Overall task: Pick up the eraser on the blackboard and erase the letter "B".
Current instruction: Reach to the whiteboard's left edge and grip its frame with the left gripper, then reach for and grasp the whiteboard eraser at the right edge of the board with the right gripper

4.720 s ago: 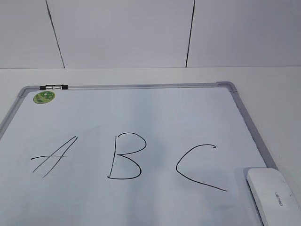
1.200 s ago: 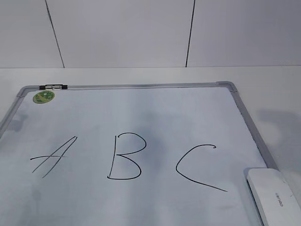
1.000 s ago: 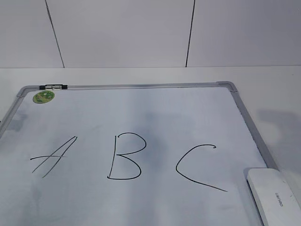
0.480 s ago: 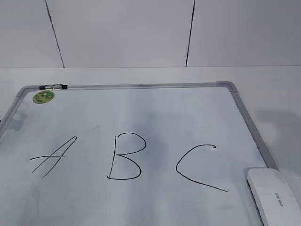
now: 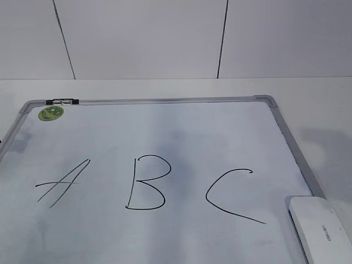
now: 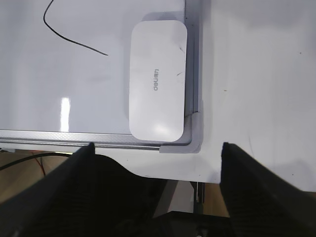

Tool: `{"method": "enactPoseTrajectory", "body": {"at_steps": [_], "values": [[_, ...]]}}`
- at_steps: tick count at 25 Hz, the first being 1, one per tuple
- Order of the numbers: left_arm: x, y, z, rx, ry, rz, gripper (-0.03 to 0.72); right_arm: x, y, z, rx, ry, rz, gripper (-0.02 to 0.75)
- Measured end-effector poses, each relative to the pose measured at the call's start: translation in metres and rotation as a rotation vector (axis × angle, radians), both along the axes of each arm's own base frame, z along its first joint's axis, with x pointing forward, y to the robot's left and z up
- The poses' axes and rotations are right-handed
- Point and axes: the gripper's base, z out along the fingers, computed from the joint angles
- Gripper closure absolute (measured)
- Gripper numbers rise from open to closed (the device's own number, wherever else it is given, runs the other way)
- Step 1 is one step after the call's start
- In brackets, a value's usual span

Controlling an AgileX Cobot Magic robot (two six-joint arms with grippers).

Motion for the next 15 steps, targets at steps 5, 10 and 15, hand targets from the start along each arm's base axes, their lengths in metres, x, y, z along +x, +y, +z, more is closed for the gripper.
{"method": "enactPoseTrajectory", "body": {"at_steps": [5, 10, 15], "values": [[0.001, 0.000, -0.002, -0.001, 0.005, 0.000, 0.530, 0.003, 0.000, -0.002, 0.006, 0.018, -0.021, 0.152], [0.002, 0.000, -0.003, -0.006, 0.013, 0.001, 0.531, 0.010, 0.002, -0.006, 0.002, 0.060, -0.030, 0.152], [0.002, 0.000, -0.003, -0.006, 0.014, 0.001, 0.531, 0.018, 0.003, -0.011, -0.004, 0.100, -0.032, 0.152]]}}
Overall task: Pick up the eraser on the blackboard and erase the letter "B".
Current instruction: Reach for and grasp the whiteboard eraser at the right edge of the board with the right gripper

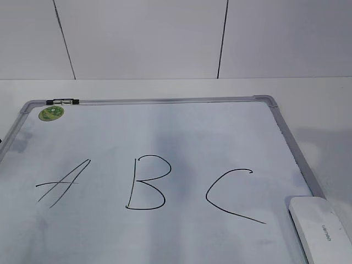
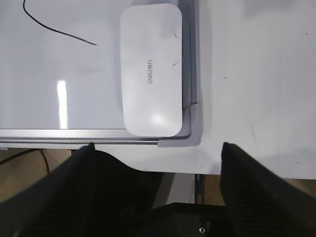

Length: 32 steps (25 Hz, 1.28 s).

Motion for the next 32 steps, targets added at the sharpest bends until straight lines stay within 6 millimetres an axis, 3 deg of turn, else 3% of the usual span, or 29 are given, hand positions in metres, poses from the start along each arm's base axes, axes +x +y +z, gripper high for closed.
{"method": "enactPoseTrajectory", "body": {"at_steps": [4, 11, 32], "values": [[0.000, 0.000, 0.000, 0.000, 0.000, 0.000, 0.534, 0.004, 0.001, -0.003, 0.004, 0.022, -0.002, 0.152], [0.000, -0.001, 0.000, -0.010, 0.003, 0.009, 0.647, 0.014, 0.005, -0.010, 0.023, 0.073, -0.005, 0.152], [0.000, -0.001, 0.000, -0.014, 0.004, 0.015, 0.653, 0.063, 0.014, -0.051, 0.008, 0.202, -0.023, 0.152]]}}
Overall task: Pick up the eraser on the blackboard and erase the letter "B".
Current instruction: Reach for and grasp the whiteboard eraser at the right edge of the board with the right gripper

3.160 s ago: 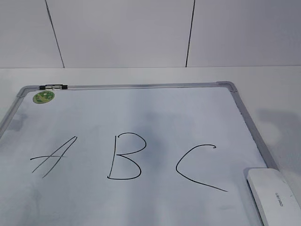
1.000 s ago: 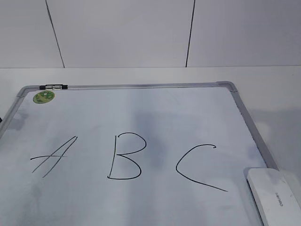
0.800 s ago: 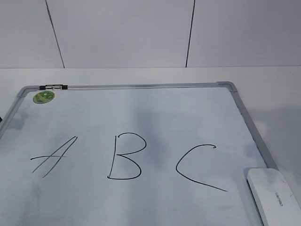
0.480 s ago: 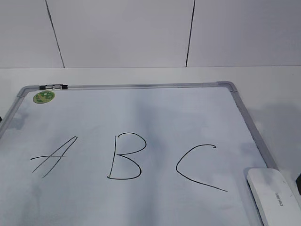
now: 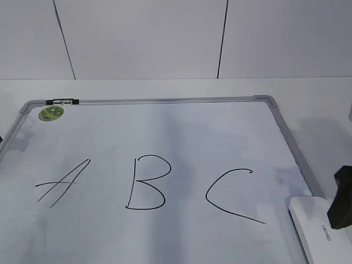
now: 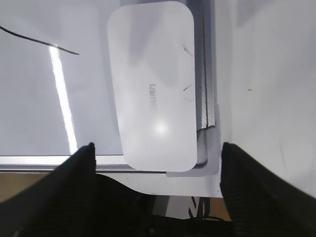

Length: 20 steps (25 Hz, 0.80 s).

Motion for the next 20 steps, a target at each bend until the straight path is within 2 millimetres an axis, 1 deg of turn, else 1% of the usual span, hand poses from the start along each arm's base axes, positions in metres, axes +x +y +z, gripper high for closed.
{"method": "enactPoseTrajectory", "body": {"at_steps": [5, 10, 15, 20], "values": [[0.000, 0.000, 0.000, -0.001, 0.000, 0.001, 0.653, 0.004, 0.009, -0.009, -0.021, 0.039, 0.031, 0.152], [0.000, 0.000, 0.000, -0.001, 0.000, 0.001, 0.653, 0.006, 0.025, -0.019, -0.088, 0.054, 0.073, 0.152], [0.000, 0.000, 0.000, -0.002, 0.000, 0.001, 0.653, 0.012, 0.024, -0.024, -0.161, 0.031, 0.056, 0.152], [0.000, 0.000, 0.000, -0.003, 0.000, 0.002, 0.653, 0.020, 0.027, -0.030, -0.146, 0.002, 0.044, 0.151]]}}
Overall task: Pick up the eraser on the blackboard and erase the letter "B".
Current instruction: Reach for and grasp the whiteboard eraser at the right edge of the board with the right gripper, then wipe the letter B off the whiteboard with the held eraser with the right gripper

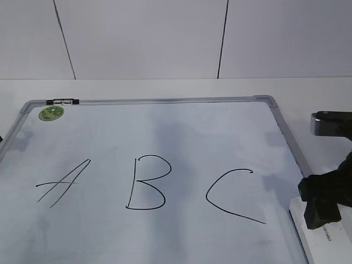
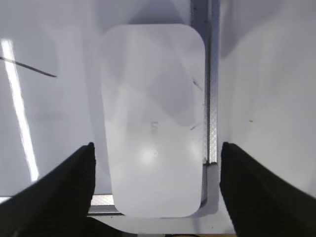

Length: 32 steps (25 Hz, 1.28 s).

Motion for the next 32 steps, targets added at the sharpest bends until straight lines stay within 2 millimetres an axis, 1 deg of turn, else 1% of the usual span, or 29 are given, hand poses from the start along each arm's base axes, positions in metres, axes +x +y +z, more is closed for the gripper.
{"method": "enactPoseTrajectory", "body": {"at_steps": [9, 17, 26, 32], "values": [[0.000, 0.000, 0.000, 0.000, 0.000, 0.000, 0.653, 0.004, 0.002, -0.008, -0.003, 0.027, -0.037, 0.148], [0.000, 0.000, 0.000, 0.000, 0.000, 0.000, 0.653, 0.011, 0.004, -0.027, -0.029, 0.097, -0.041, 0.148], [0.000, 0.000, 0.000, 0.000, 0.002, 0.000, 0.653, 0.016, 0.006, -0.032, -0.019, 0.077, -0.042, 0.148], [0.000, 0.000, 0.000, 0.000, 0.002, 0.000, 0.653, 0.018, 0.007, -0.042, -0.039, 0.125, -0.039, 0.148]]}}
